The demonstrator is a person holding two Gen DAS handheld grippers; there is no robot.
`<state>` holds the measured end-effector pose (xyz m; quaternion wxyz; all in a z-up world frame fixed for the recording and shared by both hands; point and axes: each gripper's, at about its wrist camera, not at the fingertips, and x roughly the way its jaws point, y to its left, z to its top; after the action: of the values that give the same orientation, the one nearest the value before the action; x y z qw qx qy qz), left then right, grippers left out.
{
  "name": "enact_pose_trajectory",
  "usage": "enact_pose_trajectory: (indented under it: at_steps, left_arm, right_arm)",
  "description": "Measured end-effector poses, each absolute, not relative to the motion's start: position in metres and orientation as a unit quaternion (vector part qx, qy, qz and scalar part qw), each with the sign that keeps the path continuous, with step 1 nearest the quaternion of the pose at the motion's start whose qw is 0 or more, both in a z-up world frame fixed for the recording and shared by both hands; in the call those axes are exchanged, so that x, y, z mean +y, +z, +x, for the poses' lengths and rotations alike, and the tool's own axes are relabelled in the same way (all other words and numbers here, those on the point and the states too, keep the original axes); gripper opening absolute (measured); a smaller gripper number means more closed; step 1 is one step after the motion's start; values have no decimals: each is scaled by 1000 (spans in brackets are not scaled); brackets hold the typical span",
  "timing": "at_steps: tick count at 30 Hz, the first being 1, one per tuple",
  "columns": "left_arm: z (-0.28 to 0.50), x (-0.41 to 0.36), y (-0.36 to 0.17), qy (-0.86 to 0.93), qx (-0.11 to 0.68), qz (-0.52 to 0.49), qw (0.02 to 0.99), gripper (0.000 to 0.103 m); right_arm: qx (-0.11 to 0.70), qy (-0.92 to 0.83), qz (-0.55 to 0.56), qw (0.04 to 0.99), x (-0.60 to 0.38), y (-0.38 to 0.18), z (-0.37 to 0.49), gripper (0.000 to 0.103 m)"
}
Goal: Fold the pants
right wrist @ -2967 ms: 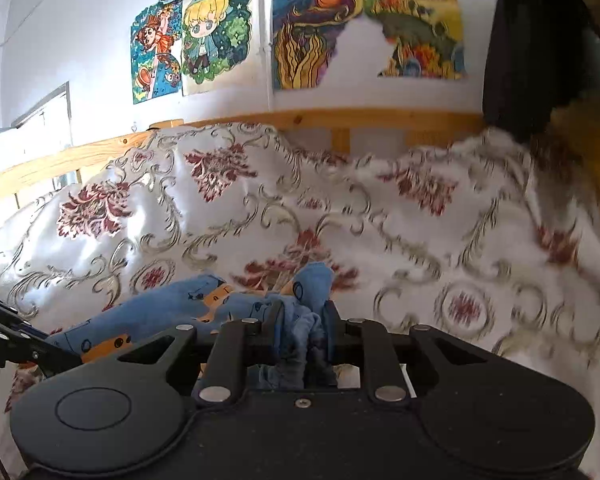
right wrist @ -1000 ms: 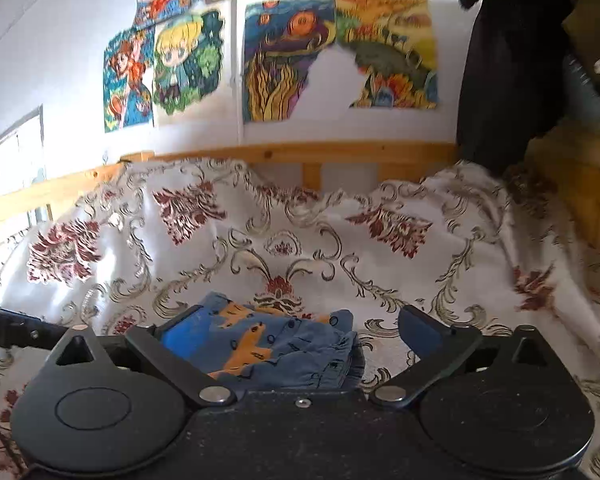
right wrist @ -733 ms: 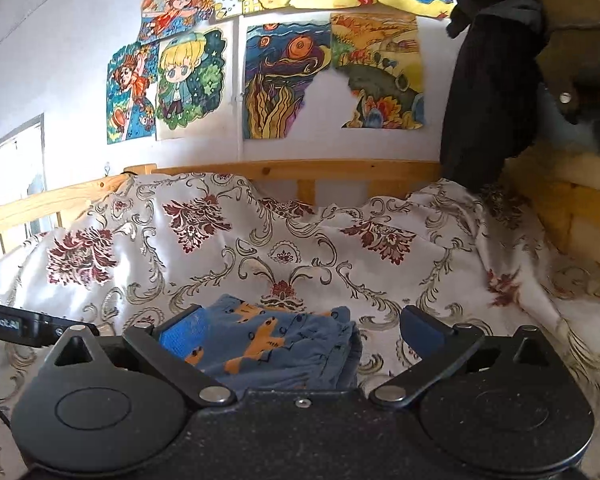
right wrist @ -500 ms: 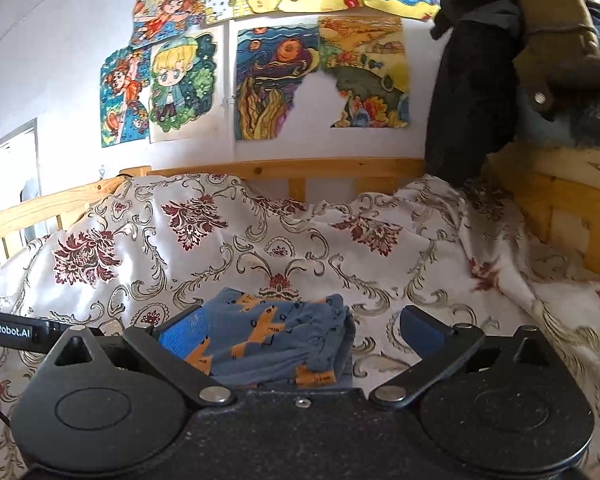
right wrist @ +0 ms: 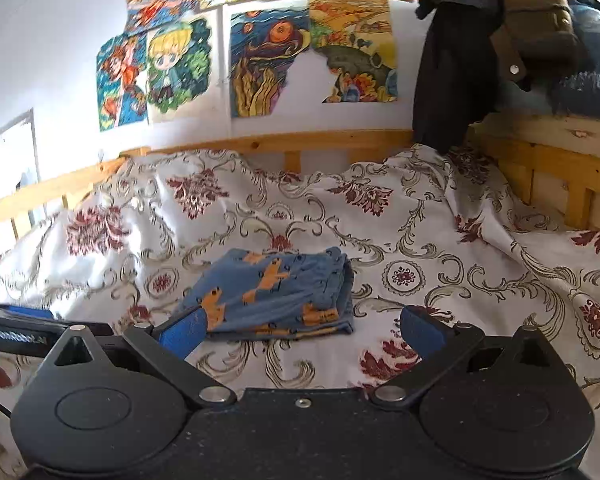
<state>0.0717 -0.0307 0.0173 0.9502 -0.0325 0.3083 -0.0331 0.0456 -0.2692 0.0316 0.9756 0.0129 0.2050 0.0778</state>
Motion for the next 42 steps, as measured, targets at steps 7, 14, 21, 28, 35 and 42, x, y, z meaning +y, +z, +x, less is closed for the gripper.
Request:
enact_pose_trajectory:
  at_steps: [7,14,21,28,35,42]
  left_arm:
    - [66,-25,12,-14,308,-36,951,103]
    - [67,-24,9,-7,312,-32,949,103]
    - [67,-25,9,-7,314,-28,949,103]
    - [66,-25,9,-8,314,-26,949,103]
    - [66,-25,9,-9,315,-26,949,103]
    - [65,-23,7,-8,316,-25,949,103]
  right_arm:
    - [223,80,-5,972,-265,20,51,102]
    - [233,81,-17,969,-262,18,55,102]
    - [233,83,-16,969,-262,18,54,102]
    - [233,83,-15,969,-262,19,54,102]
    - [234,83,-15,968,-262,19,54,102]
    - [235,84,-15,968,-262,19,54,102]
